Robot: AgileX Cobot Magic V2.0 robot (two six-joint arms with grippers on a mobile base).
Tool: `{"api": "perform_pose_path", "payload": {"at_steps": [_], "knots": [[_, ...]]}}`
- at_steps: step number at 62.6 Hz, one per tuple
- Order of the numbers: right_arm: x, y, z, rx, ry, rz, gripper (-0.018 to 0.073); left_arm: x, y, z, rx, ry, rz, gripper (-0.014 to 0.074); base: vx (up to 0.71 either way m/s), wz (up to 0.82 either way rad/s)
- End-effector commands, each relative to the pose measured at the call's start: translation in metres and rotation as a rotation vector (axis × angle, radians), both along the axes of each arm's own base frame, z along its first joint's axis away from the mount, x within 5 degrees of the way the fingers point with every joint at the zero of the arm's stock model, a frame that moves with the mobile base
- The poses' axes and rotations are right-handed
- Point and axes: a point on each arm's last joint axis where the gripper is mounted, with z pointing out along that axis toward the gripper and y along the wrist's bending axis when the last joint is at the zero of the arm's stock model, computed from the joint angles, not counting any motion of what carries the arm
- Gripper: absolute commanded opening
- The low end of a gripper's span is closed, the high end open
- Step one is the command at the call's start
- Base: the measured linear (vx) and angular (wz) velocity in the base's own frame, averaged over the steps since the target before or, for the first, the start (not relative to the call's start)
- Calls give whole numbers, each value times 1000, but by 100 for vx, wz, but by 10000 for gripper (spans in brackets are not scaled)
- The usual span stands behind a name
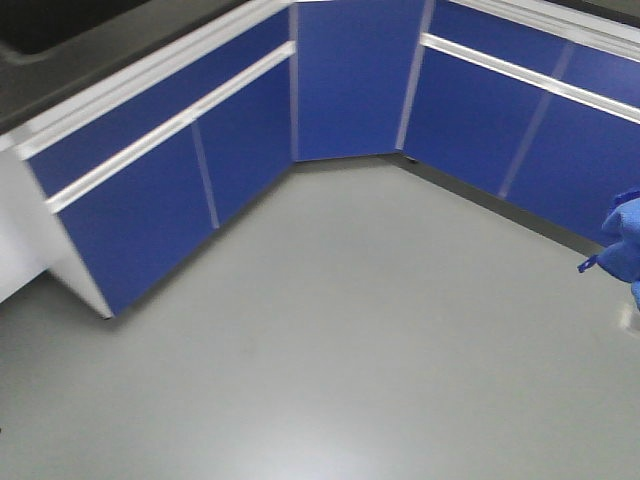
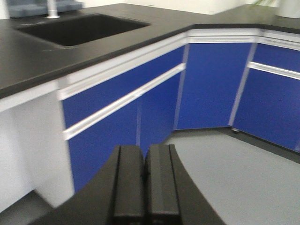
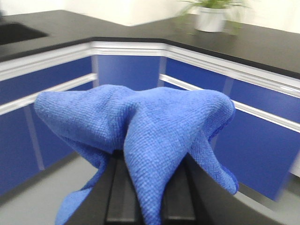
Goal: Wipe right workspace with blue cloth
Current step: 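Carry the cloth in the right gripper while driving to the other counter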
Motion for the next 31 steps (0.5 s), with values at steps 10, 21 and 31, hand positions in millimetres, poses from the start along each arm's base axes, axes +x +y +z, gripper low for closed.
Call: {"api": "perform_pose_path", "payload": {"at_steps": [10,21,31], "knots": [[1,0,17,-14,-111,6,-1,1,-1,-2,-8,-65,-15,-6,-15,-72],[1,0,17,-14,-111,6,-1,1,-1,-2,-8,-65,-15,-6,-14,-62],[1,0,17,-17,-111,6,-1,1,-1,-2,-8,-65,-15,-6,-12,-51]]}}
